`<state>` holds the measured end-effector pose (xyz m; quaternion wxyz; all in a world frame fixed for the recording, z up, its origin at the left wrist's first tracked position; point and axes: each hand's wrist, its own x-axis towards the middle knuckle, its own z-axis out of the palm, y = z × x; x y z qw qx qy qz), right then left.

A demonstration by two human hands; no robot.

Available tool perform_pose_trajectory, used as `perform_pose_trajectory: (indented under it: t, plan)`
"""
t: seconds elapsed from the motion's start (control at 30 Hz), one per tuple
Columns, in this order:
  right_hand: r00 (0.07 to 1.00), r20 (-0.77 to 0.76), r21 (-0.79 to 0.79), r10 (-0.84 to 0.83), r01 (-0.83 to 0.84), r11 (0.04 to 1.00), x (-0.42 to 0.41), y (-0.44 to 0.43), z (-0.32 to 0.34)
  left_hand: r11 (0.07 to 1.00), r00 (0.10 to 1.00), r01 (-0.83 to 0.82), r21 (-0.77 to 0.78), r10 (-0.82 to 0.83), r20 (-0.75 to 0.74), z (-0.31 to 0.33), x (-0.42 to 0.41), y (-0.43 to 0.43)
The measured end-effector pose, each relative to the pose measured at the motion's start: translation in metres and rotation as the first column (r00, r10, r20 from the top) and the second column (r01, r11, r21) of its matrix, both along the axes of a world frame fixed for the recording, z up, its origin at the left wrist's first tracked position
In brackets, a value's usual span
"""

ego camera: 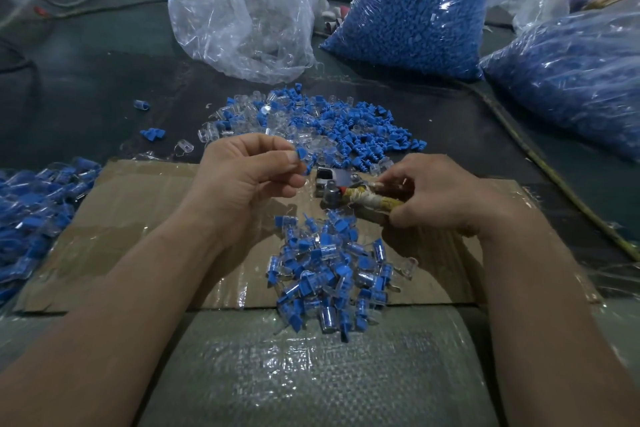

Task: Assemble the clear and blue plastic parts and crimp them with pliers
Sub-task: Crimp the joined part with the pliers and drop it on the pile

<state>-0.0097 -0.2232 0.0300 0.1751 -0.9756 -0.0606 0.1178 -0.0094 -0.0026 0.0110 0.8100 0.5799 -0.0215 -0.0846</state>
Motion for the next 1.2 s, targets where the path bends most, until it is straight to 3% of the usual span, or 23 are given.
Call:
perform_pose_trajectory:
  t: [0.2,0.37,0.5,0.67,1.2]
  plan:
    - [0.993,0.118,-0.159,0.02,-0.001,0.987,0.005,0.009,-0.007,1.0,1.0,-0.012,-0.016,0.012,0.001,-0.002,0.001,0.0]
    - [0.969,0.245,-0.091,0.017,0.006,0.996,0.006,0.001,-0.008,0.999,0.999,-0.035,-0.027,0.036,0.033,-0.004,0.003,0.0]
    - [0.926,0.375,0.072,-0.052,0.027,0.997,0.004,0.006,-0.007,0.997,0.995,-0.069,-0.028,0.07,0.065,-0.005,0.004,0.001]
    - [0.931,0.362,0.216,-0.046,-0.036,0.976,-0.002,0.022,-0.01,0.994,0.986,-0.113,-0.009,0.114,0.118,-0.007,0.006,0.0]
    - [0.946,0.323,0.212,0.023,-0.096,0.973,-0.002,0.036,-0.016,0.985,0.962,-0.173,0.024,0.164,0.216,-0.005,0.007,-0.002]
